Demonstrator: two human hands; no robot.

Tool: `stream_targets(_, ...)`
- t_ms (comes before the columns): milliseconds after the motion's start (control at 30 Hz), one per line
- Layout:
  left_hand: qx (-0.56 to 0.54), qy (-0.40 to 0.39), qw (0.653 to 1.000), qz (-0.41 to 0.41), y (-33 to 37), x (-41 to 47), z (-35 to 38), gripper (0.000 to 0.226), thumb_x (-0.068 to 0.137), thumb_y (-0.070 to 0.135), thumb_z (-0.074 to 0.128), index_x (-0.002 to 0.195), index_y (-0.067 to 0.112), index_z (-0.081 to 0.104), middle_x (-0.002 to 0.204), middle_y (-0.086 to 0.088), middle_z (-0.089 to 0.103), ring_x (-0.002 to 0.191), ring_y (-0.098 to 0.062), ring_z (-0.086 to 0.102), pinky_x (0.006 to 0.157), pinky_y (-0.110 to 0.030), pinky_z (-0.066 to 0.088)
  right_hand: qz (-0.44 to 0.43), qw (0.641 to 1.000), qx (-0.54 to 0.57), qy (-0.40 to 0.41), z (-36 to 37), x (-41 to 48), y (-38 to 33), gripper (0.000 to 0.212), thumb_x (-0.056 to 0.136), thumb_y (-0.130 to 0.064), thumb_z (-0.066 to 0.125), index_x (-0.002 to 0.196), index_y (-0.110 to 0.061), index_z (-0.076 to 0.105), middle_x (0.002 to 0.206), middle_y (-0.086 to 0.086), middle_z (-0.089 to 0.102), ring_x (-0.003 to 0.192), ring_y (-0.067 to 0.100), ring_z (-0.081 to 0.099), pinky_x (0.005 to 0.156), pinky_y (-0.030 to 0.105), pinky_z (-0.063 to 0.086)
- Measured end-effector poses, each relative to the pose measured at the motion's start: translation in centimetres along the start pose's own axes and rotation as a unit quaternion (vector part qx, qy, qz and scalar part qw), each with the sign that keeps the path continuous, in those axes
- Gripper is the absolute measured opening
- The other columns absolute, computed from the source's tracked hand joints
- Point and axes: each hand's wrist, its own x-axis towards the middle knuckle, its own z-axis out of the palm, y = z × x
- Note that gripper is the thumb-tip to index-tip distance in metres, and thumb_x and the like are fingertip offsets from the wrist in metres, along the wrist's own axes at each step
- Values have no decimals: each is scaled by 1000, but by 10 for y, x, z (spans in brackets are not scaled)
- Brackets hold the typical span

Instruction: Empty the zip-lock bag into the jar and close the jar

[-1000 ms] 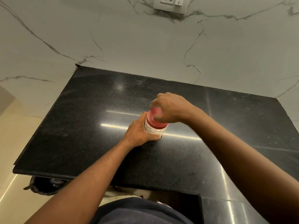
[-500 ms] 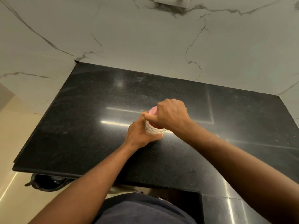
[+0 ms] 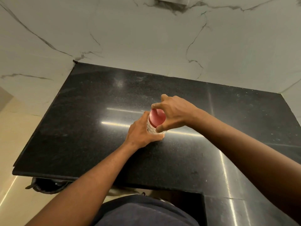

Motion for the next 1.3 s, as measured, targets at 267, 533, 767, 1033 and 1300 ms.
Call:
stream_targets(267, -35, -15, 999, -12, -2, 2, 0, 86, 58, 61, 91, 130, 51, 45, 113, 20, 69, 103, -8, 70, 88, -37, 61, 63, 987, 104, 101, 38, -14, 6, 95, 73, -82, 67, 152, -36, 44, 121, -1, 51, 97, 23, 62, 70, 27, 47)
stream_targets(533, -91, 19, 996, 0, -21, -6, -3, 92, 62, 41, 99, 140, 48, 51, 131, 24, 59, 115, 5, 61, 94, -16, 50, 183, 789, 529, 253, 116, -27, -42, 94, 54, -78, 86, 135, -57, 45, 127, -40, 60, 118, -13, 59, 93, 16, 54)
stream_targets(767, -80, 43, 996, 16, -19, 52, -56, 93, 64, 37, 100, 145, 32, 56, 136, 13, 66, 116, 2, 64, 94, -13, 50, 167, 764, 543, 306, 85, 44, -27, 96, 55, -67, 93, 137, -43, 49, 129, -22, 64, 117, -9, 61, 92, 11, 51)
stream_targets(1033, -37, 34, 999, -11, -33, 116, -86, 86, 74, 20, 94, 149, 22, 52, 140, -2, 67, 117, -9, 61, 94, -16, 48, 172, 782, 532, 276, 69, 115, -7, 103, 61, -55, 95, 146, -26, 44, 136, -6, 61, 123, 12, 62, 105, 35, 54)
stream_targets(1300, -32, 47, 998, -39, -35, 99, -80, 108, 72, 25, 96, 161, 26, 35, 158, -6, 50, 136, -14, 50, 118, -43, 45, 189, 819, 478, 254, 73, 101, -9, 117, 67, -64, 88, 160, -25, 28, 160, 3, 44, 143, 20, 48, 116, 47, 45)
